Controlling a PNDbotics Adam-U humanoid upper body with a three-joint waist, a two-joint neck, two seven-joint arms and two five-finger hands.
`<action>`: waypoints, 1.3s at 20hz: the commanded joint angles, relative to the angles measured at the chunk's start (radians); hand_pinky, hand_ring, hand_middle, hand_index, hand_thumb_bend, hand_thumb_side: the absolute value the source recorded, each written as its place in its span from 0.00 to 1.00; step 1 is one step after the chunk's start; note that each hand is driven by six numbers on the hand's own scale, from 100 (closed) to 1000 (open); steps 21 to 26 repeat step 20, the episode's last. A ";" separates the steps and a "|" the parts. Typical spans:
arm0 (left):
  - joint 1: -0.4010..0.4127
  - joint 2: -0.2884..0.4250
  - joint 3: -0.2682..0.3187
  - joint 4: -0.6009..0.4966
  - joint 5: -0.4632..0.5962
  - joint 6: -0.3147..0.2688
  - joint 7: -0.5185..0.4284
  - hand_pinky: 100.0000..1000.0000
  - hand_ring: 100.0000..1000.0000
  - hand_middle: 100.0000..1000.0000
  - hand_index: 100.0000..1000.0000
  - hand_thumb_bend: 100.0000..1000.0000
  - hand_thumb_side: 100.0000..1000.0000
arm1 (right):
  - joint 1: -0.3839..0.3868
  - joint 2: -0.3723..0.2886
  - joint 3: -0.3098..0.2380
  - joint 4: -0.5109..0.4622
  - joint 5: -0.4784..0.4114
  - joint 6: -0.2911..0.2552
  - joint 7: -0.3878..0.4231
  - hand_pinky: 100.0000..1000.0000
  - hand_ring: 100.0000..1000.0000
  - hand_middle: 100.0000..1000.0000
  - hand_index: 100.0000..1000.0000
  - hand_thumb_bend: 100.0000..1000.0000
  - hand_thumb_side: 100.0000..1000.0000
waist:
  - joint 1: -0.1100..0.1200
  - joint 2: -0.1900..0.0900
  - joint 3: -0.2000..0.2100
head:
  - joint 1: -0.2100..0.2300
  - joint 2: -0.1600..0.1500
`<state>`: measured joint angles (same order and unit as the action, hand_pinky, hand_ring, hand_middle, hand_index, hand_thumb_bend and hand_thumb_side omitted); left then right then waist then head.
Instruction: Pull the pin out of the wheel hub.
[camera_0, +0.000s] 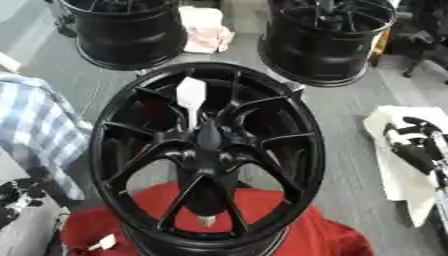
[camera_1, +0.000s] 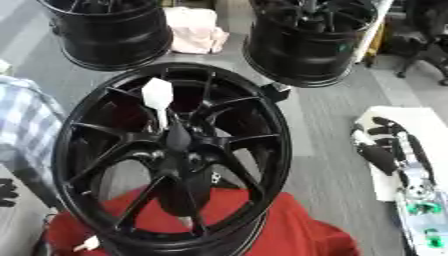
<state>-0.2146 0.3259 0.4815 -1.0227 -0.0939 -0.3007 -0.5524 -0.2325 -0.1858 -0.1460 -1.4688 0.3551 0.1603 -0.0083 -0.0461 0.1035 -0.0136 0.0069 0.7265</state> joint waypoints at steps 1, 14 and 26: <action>-0.015 0.020 -0.004 -0.002 0.004 -0.009 0.000 0.64 0.65 0.59 0.71 0.43 0.47 | -0.009 -0.001 0.021 0.054 -0.060 -0.053 -0.058 0.69 0.62 0.66 0.85 0.06 0.45 | 0.006 -0.006 -0.002 | -0.004 -0.012; -0.032 0.014 -0.010 0.011 0.000 -0.015 -0.004 0.65 0.65 0.59 0.71 0.43 0.48 | -0.008 -0.020 0.112 0.249 -0.239 -0.283 -0.288 0.69 0.61 0.65 0.85 0.07 0.45 | 0.008 -0.008 0.018 | -0.010 -0.011; -0.031 0.013 -0.013 0.010 -0.002 -0.018 -0.012 0.65 0.65 0.60 0.71 0.44 0.48 | -0.009 -0.016 0.160 0.311 -0.238 -0.342 -0.402 0.69 0.61 0.65 0.85 0.07 0.45 | 0.009 -0.009 0.016 | -0.007 -0.004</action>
